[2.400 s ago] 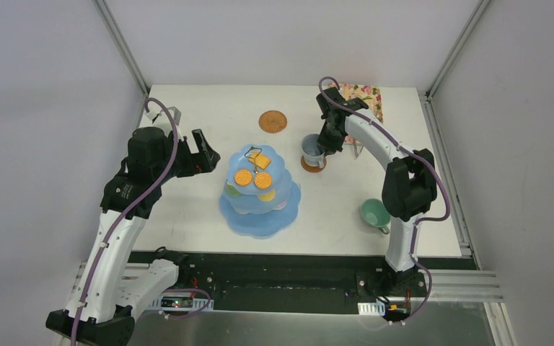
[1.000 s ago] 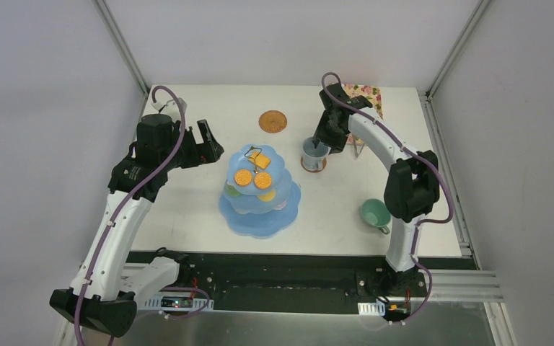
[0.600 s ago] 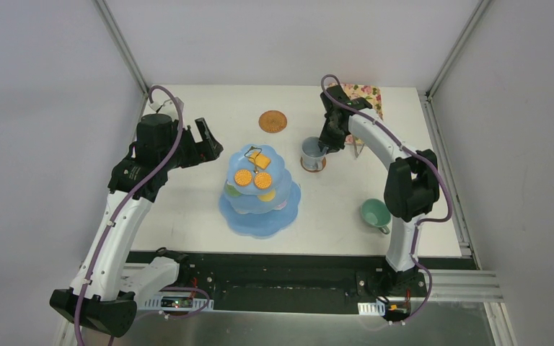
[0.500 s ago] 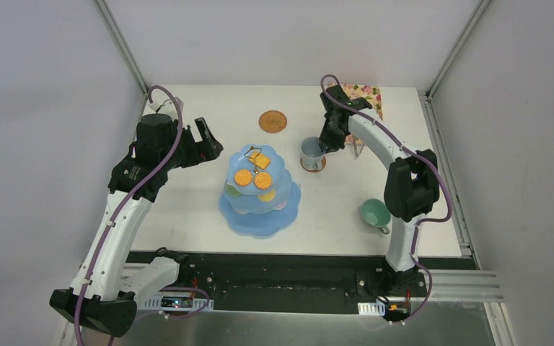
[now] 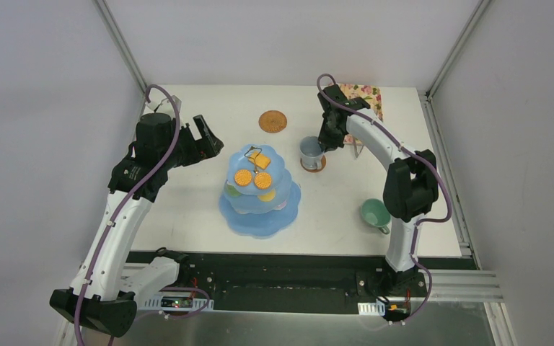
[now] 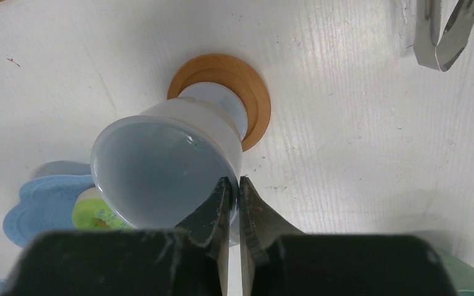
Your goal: Serve the afternoon tea
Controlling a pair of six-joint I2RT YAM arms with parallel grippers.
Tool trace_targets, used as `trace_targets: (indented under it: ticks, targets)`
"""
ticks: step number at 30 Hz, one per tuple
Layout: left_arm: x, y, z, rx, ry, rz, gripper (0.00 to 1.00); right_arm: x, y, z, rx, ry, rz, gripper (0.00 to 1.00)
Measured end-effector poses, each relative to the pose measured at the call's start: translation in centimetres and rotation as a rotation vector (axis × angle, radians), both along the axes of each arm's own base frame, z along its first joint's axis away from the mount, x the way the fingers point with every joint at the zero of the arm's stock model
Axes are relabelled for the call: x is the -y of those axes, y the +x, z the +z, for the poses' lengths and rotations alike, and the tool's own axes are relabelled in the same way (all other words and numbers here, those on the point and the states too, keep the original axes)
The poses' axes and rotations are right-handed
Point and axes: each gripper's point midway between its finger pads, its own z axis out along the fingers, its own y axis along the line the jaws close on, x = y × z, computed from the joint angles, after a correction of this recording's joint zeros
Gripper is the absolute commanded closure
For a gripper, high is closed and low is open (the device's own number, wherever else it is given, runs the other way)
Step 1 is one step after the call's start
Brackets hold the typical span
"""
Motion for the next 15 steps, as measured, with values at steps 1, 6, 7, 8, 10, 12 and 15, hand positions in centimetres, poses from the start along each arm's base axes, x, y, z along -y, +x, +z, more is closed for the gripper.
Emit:
trace_targets:
  ticks: [1, 6, 7, 8, 10, 12, 15]
  targets:
    - [0.0, 0.0, 0.0, 0.001, -0.002, 0.001, 0.12, 0.0, 0.0, 0.0, 0.002, -0.002, 0.002, 0.94]
    - [0.1, 0.1, 0.0, 0.003, -0.009, 0.004, 0.12, 0.2, 0.1, 0.1, 0.006, -0.012, 0.007, 0.94]
    - [0.1, 0.2, 0.1, 0.005, -0.01, 0.005, 0.12, 0.2, 0.1, 0.1, 0.007, -0.014, 0.008, 0.94]
    - [0.1, 0.2, 0.1, 0.007, -0.012, 0.006, 0.12, 0.3, 0.2, 0.1, 0.008, -0.015, 0.008, 0.94]
    - [0.1, 0.2, 0.2, 0.008, -0.015, 0.008, 0.12, 0.4, 0.2, 0.1, 0.008, -0.015, 0.008, 0.94]
    - [0.1, 0.2, 0.2, 0.007, -0.017, 0.009, 0.12, 0.7, 0.4, 0.1, 0.008, -0.017, 0.004, 0.94]
    - [0.1, 0.2, 0.2, 0.006, -0.019, 0.01, 0.12, 1.1, 0.7, 0.0, 0.013, -0.015, -0.002, 0.95]
